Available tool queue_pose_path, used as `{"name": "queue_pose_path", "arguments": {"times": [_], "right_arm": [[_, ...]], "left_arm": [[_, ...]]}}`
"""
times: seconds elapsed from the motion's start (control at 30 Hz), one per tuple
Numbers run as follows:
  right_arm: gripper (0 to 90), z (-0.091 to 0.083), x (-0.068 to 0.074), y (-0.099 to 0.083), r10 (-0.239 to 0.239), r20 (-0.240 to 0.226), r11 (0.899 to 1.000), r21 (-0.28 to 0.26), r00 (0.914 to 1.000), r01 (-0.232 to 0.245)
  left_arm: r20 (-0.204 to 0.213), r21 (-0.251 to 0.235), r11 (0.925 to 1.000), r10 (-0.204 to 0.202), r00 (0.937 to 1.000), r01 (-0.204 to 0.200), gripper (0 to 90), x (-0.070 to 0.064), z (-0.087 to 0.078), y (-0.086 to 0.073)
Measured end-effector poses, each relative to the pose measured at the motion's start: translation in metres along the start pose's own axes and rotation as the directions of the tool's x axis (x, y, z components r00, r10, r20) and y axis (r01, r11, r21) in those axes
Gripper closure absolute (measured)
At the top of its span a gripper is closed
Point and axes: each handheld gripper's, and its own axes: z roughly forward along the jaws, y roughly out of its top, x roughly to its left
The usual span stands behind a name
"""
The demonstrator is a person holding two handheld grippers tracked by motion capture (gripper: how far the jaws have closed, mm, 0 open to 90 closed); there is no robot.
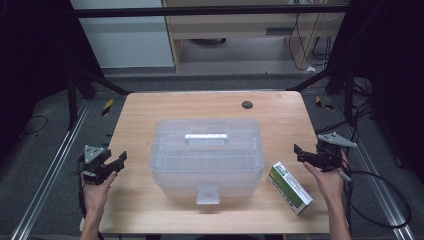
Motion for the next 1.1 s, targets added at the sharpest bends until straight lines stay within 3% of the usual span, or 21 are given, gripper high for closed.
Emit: {"name": "queue_pose_path", "arguments": {"times": [0.13, 0.27, 0.4, 0.5, 0.73, 0.9, 1.1], "right_arm": [[12.2, -0.002, 0.001, 0.002, -0.007, -0.012, 1.000, -0.008, 0.9999, 0.007], [12.8, -0.005, 0.004, 0.003, -0.018, -0.023, 1.000, -0.016, 0.9996, 0.018], [13.1, -0.005, 0.004, 0.003, -0.022, -0.022, 1.000, -0.010, 0.9995, 0.021], [13.1, -0.005, 0.005, 0.003, -0.024, -0.022, 1.000, -0.002, 0.9995, 0.024], [13.4, -0.003, 0.005, 0.003, -0.034, -0.022, 0.999, 0.010, 0.9992, 0.035], [13.4, -0.005, 0.005, 0.004, -0.040, -0.035, 0.999, -0.003, 0.9986, 0.040], [13.7, -0.004, 0.004, 0.003, -0.049, -0.032, 0.999, 0.002, 0.9983, 0.049]], "left_arm": [[0.030, 0.009, 0.9999, -0.007, 0.9995, 0.007, 35.2, -0.001, 0.000, 0.000], [0.058, 0.032, 0.9981, -0.055, 0.9968, 0.053, 31.3, 0.000, -0.001, 0.001], [0.118, 0.048, 0.9955, -0.086, 0.9892, 0.081, 27.5, 0.001, -0.004, 0.003], [0.131, 0.048, 0.9948, -0.096, 0.9868, 0.090, 26.2, 0.002, -0.005, 0.005], [0.136, 0.038, 0.9976, -0.062, 0.9888, 0.057, 25.4, -0.001, -0.014, 0.015], [0.196, 0.035, 0.9991, -0.032, 0.9802, 0.025, 25.7, -0.004, -0.016, 0.025], [0.225, 0.039, 0.9987, 0.023, 0.9742, -0.033, 25.9, -0.011, -0.018, 0.037]]}}
